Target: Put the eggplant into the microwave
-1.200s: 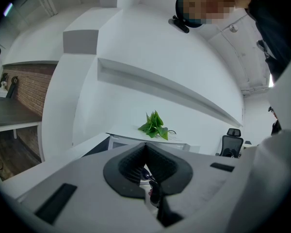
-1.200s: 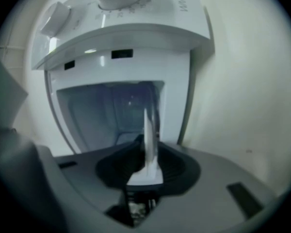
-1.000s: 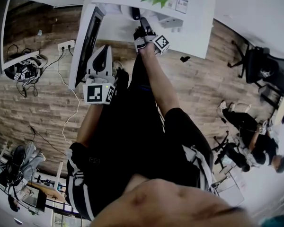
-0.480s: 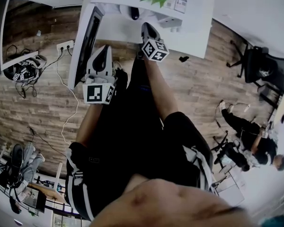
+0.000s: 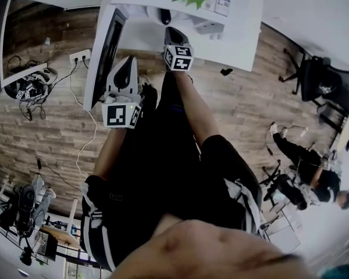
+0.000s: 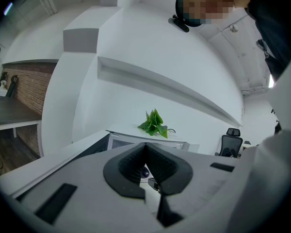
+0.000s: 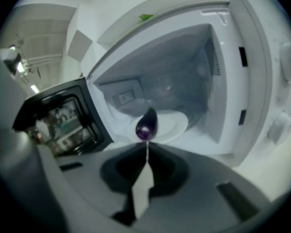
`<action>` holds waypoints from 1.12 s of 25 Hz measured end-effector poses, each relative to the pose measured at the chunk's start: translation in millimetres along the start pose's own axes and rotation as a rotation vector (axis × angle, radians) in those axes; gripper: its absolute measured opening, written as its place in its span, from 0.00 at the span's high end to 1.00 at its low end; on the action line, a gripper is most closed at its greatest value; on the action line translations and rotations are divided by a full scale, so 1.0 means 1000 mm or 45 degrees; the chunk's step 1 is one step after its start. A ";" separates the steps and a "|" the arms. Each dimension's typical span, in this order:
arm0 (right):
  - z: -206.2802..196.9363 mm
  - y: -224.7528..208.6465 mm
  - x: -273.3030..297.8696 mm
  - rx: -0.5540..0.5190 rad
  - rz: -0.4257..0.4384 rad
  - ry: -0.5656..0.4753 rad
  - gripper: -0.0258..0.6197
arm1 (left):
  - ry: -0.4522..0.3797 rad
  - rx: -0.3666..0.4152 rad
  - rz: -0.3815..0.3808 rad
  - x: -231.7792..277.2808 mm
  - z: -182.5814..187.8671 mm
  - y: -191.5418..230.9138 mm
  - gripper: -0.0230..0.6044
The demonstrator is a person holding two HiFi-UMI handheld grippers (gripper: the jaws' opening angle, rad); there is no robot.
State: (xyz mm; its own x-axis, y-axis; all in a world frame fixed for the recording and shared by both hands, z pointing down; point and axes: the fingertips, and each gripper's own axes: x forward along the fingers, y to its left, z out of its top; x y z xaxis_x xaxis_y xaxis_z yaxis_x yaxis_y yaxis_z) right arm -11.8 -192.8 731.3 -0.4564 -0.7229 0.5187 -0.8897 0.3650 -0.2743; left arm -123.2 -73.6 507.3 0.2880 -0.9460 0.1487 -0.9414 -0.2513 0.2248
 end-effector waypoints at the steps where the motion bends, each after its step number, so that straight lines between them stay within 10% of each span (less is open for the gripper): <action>1: 0.000 0.001 0.002 -0.003 0.003 0.004 0.91 | 0.002 -0.001 0.003 0.000 -0.001 0.001 0.91; 28: 0.022 0.003 0.040 0.010 -0.008 0.019 0.91 | 0.021 -0.035 0.054 0.005 -0.002 0.029 0.91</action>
State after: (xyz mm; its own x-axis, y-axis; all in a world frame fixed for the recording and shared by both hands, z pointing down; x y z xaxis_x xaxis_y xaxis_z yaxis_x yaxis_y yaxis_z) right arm -32.5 -233.3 733.1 -0.4509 -0.7164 0.5325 -0.8925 0.3558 -0.2772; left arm -149.0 -85.0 516.0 0.2513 -0.9520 0.1748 -0.9477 -0.2053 0.2442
